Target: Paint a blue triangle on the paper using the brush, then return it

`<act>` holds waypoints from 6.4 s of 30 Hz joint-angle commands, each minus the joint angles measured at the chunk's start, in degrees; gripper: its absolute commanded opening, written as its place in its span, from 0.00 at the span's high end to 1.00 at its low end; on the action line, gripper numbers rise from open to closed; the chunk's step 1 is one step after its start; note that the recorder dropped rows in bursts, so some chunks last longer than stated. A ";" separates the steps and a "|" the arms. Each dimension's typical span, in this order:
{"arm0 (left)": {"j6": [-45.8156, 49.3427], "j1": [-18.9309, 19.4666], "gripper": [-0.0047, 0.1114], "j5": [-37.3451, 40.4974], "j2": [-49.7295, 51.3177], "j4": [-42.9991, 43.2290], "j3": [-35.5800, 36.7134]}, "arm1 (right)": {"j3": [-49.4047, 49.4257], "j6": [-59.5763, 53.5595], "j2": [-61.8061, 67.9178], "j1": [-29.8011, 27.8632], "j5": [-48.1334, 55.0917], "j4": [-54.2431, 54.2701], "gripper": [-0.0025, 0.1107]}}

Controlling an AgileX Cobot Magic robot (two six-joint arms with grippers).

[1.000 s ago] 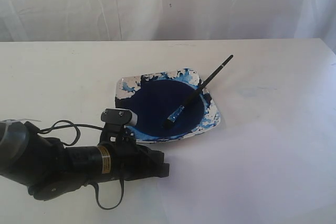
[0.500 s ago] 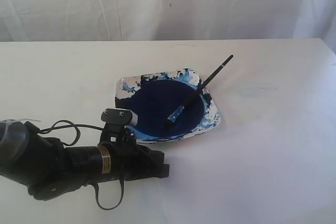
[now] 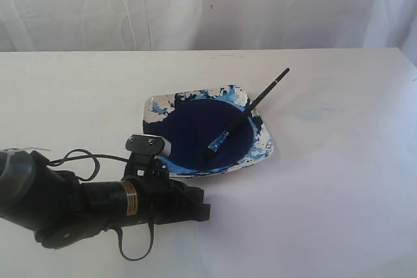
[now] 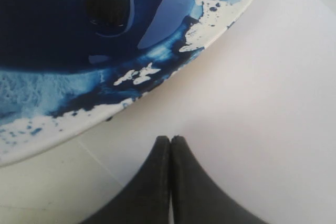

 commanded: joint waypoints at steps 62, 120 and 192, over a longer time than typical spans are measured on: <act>0.28 -0.14 0.96 1.10 -0.43 0.13 0.22 | -71.20 79.07 126.70 3.37 -31.67 -53.39 0.08; 0.28 -0.14 0.96 1.10 -0.43 0.13 0.22 | -84.04 90.69 134.72 10.29 -13.95 -53.88 0.32; 0.28 -0.14 0.96 1.10 -0.43 0.13 0.22 | -85.43 72.77 133.46 5.60 -38.97 -35.08 0.97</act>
